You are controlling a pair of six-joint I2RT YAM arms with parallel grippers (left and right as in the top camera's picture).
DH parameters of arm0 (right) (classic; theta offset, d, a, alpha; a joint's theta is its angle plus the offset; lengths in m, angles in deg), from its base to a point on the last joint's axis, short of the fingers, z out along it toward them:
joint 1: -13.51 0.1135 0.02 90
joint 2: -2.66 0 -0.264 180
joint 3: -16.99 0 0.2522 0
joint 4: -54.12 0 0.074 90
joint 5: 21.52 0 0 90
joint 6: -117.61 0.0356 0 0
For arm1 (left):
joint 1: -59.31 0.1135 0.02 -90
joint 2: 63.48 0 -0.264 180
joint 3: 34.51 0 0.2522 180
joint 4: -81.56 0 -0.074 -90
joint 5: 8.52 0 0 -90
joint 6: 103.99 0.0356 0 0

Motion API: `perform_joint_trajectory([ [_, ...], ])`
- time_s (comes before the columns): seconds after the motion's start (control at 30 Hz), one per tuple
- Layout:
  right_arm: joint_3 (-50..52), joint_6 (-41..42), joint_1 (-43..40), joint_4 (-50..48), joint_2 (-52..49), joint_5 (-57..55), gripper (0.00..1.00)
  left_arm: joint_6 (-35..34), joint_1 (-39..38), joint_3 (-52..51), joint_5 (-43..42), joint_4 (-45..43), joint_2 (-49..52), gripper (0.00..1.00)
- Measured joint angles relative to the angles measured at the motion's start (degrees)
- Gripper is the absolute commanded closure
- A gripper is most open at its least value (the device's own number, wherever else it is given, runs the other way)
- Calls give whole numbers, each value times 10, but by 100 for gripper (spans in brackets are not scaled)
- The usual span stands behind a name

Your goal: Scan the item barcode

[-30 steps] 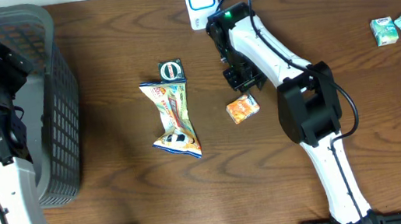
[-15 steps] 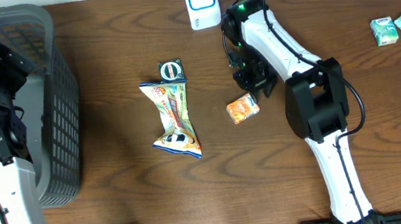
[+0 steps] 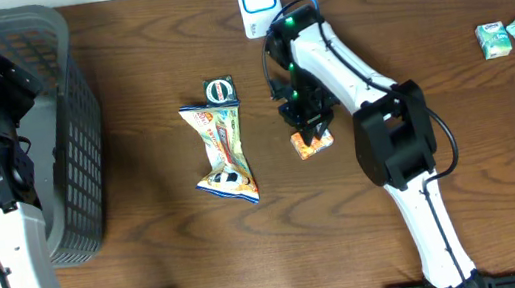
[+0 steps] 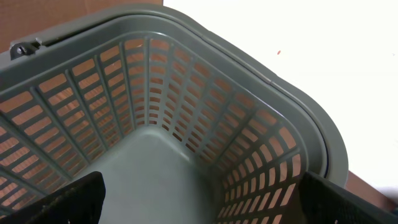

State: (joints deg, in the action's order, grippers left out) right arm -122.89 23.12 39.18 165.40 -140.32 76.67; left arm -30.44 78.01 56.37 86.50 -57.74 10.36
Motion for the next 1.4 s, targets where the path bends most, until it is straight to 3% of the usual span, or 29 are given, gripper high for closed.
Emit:
perform_joint_trajectory([
  [0.2,1,-4,33,0,0,2,99,0,0,0,0,0,0,2],
  [0.67,17,28,77,0,3,-42,99,0,0,0,0,0,0,2],
  [0.9,35,38,76,0,71,-49,99,0,0,0,0,0,0,2],
  [1.07,80,39,75,0,135,-54,98,0,0,0,0,0,0,2],
  [1.4,225,40,71,-90,136,-57,99,0,0,0,0,0,0,2],
])
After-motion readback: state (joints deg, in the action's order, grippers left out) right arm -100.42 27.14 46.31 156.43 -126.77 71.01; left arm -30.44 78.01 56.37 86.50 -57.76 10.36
